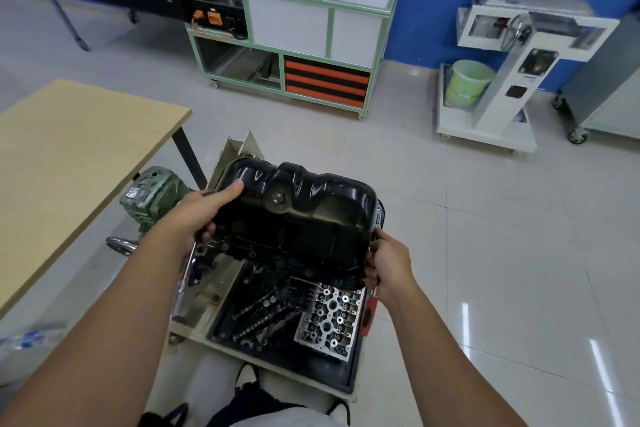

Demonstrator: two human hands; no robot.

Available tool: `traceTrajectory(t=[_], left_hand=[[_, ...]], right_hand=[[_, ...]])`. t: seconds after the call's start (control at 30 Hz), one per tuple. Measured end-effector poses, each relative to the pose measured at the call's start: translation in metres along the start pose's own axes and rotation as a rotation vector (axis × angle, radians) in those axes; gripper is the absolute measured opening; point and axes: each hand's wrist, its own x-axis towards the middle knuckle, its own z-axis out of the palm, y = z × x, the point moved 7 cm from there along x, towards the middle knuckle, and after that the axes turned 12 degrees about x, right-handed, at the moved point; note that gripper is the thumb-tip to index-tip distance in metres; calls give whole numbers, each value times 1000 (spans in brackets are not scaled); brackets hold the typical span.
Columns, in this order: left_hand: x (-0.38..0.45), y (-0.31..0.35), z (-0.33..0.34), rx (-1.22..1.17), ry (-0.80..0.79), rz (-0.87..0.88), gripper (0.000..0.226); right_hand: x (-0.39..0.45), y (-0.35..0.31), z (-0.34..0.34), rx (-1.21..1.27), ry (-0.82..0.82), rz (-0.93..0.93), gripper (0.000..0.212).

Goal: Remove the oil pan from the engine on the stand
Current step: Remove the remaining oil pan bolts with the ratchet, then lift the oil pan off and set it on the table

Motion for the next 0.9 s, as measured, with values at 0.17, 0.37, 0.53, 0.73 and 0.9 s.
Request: traceTrajectory(t=[0.17,0.37,0.53,0.73,0.9], left_hand=[[8,-4,4,-106,-139,84,71],[25,9,9,-61,-199,192,76],[37,33,27,-46,-310,306,87],[36,62,37,-146,-400,366,69],[35,105,29,-204,-379,476,62]], right_hand=[[0,-7,6,-13,63,-68,49],[1,-23,3,12,215,-172,39],[-15,-53,-12,32,280,-266,40],[-42,-111,-13,9,304,-436,42],[-53,-167,7,0,240,-569,42]])
